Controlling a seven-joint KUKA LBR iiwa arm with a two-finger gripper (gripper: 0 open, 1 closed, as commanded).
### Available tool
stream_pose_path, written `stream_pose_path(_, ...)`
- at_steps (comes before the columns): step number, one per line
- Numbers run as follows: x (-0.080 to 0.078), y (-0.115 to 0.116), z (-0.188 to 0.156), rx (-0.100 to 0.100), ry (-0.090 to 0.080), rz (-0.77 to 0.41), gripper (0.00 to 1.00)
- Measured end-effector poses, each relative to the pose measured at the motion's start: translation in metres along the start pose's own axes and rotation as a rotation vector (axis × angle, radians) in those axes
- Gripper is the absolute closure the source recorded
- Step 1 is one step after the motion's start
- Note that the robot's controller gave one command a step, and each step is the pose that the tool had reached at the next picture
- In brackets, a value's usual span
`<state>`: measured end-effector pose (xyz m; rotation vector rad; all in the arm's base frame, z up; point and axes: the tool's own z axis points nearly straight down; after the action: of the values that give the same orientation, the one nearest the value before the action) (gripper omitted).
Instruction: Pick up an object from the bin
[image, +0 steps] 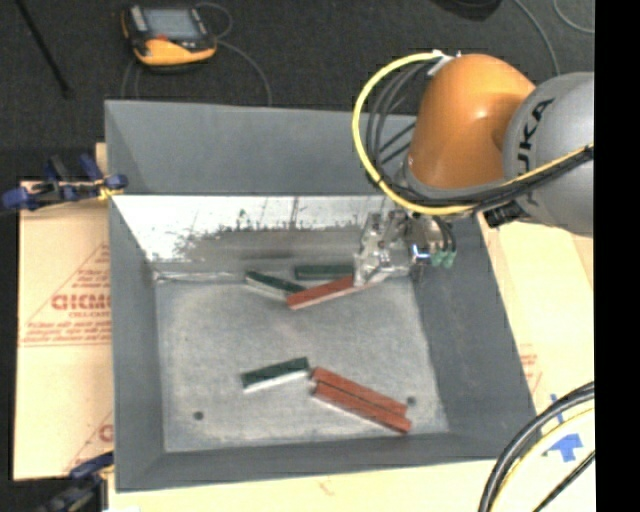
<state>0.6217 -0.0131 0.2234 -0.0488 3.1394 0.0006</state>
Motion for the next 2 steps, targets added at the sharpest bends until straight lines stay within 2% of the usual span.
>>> stream_pose_path(1, -0.003, 0.026, -0.063, 0.0, -0.001, 0.041, 1.0)
stream_pose_path(2, -0.007, -0.002, 0.059, 0.0, 0.003, 0.138, 0.0)
